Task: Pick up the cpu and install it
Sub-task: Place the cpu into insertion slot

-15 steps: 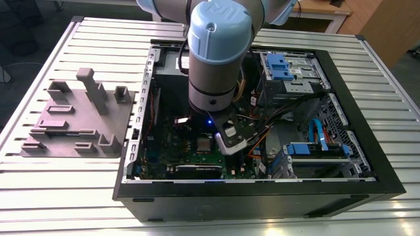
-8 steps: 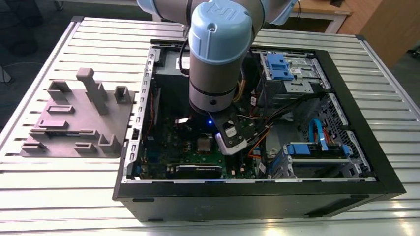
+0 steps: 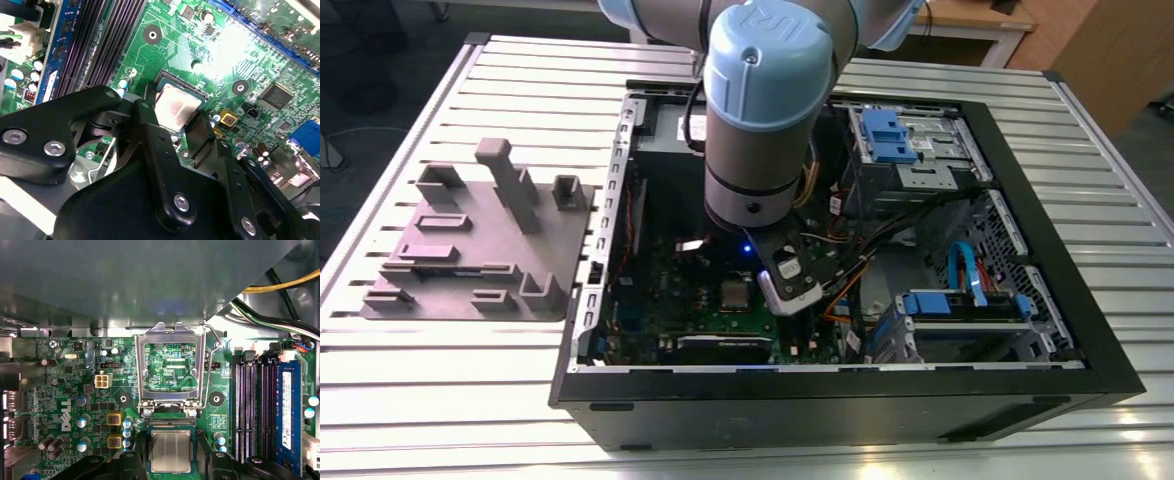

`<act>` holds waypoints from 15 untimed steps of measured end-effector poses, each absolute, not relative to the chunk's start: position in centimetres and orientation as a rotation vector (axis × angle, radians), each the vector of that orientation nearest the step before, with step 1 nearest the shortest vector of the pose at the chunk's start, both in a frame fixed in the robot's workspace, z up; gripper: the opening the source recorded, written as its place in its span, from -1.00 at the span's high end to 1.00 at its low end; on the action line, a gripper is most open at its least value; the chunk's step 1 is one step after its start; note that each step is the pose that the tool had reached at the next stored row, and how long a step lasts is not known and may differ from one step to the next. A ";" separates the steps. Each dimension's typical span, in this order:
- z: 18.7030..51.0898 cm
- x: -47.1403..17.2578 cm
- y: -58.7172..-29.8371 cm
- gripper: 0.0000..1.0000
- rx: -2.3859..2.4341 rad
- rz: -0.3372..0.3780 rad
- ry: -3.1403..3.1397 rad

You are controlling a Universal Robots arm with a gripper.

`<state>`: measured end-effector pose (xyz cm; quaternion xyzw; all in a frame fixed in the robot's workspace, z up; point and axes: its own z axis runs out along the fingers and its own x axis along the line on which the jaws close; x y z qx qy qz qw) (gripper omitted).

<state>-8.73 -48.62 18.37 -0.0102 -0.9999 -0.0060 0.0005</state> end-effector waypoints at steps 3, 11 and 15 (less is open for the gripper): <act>18.3 -8.7 -48.6 -0.06 -0.031 -0.020 -3.141; 18.6 -8.7 -48.6 -0.06 -0.032 -0.023 -3.141; 19.4 -8.7 -48.6 -0.06 -0.032 -0.021 -3.141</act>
